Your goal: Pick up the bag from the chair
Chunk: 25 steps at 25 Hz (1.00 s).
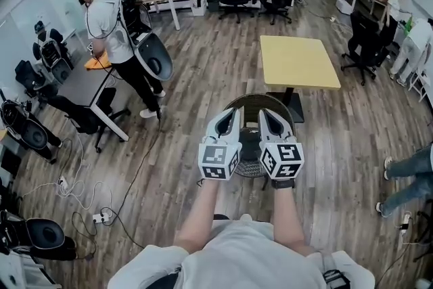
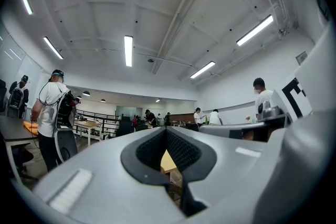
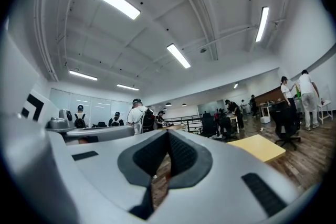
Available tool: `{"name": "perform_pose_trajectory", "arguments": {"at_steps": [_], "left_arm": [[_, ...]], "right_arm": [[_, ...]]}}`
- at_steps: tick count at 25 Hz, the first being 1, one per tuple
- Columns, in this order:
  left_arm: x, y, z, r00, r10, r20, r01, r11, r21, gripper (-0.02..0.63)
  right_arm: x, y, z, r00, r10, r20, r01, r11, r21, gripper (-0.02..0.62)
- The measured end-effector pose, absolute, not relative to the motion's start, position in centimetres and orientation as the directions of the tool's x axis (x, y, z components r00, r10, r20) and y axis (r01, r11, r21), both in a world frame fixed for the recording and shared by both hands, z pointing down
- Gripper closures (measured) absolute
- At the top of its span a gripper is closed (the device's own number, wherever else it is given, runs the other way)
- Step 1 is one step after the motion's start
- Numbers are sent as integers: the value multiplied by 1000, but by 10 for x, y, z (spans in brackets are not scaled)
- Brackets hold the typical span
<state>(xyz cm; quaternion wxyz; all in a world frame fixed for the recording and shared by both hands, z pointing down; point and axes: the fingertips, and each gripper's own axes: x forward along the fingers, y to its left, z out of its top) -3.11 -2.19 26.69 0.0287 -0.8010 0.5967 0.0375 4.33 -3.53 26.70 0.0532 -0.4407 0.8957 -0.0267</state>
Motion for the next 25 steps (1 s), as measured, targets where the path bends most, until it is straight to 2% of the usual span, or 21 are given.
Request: {"name": "perform_pose_trajectory", "arguments": {"at_steps": [10, 19, 25], "left_arm": [[-25, -73, 316, 301, -954, -1, -953, -301, 20, 597], [-39, -175, 332, 316, -948, 23, -946, -313, 80, 597], [-41, -230, 324, 380, -925, -21, -921, -380, 88, 597]], "right_arm": [[45, -91, 320, -606, -796, 19, -786, 595, -166, 588], [39, -176, 318, -576, -816, 43, -815, 570, -105, 588], [37, -229, 324, -541, -838, 68, -840, 534, -99, 588]]}}
